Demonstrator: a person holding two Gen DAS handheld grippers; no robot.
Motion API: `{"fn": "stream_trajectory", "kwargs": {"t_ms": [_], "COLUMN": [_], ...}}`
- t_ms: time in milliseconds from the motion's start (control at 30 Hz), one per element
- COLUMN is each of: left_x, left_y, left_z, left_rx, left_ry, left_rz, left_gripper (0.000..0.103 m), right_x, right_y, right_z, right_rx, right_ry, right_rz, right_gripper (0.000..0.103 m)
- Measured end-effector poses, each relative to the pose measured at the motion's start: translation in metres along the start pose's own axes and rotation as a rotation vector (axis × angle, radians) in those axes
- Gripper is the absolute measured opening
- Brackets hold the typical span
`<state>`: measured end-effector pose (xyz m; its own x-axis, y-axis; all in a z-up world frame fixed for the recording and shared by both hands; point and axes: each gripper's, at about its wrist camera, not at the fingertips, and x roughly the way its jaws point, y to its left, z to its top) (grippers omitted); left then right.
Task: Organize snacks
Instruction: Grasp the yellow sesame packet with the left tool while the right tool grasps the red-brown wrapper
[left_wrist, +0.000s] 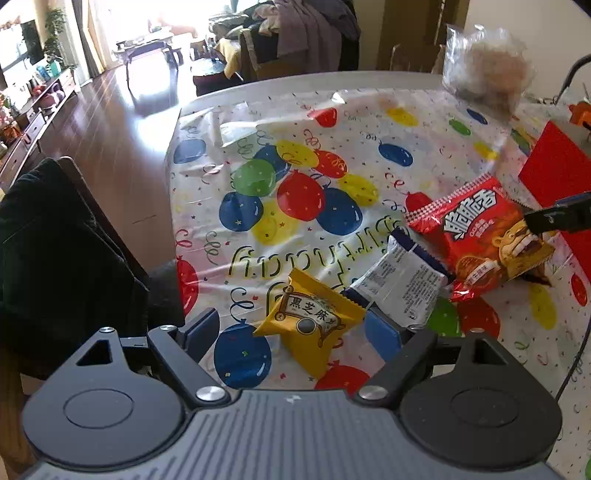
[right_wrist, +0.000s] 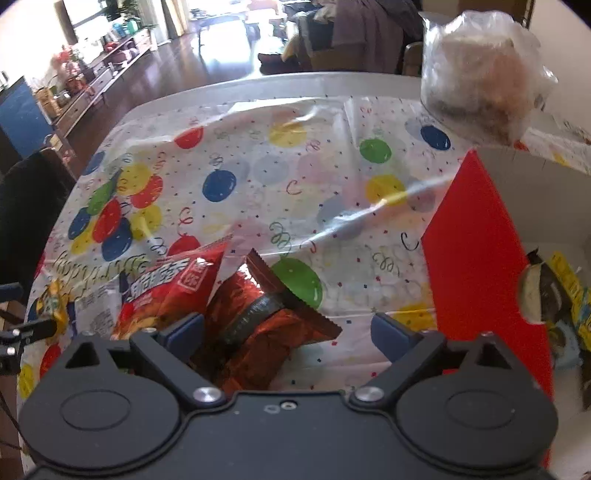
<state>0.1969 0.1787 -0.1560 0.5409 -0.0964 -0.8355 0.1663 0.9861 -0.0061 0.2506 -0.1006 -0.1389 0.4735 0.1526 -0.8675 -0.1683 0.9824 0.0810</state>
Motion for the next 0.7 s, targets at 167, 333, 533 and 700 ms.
{"fn": "stream_trajectory", "kwargs": {"t_ms": [167, 333, 533, 700], "left_x": [0.008, 0.014, 0.017, 0.018], "left_y": [-0.001, -0.005, -0.004, -0.001], "left_z": [0.003, 0.007, 0.009, 0.009], "left_rx": [0.013, 0.043, 0.046, 0.014], "left_ry": [0.010, 0.010, 0.009, 0.017], "left_rz": [-0.007, -0.012, -0.021, -0.055], "left_gripper": [0.086, 0.086, 0.081, 0.061], "right_x": [0.013, 0.021, 0.029, 0.031], "right_y": [-0.004, -0.002, 0.002, 0.002], "right_z": [0.003, 0.005, 0.002, -0.002], "right_rx": [0.087, 0.121, 0.124, 0.112], "right_ry": [0.026, 0.032, 0.044, 0.050], "right_rz": [0.027, 0.042, 0.045, 0.050], "right_gripper": [0.096, 0.096, 0.093, 0.085]}}
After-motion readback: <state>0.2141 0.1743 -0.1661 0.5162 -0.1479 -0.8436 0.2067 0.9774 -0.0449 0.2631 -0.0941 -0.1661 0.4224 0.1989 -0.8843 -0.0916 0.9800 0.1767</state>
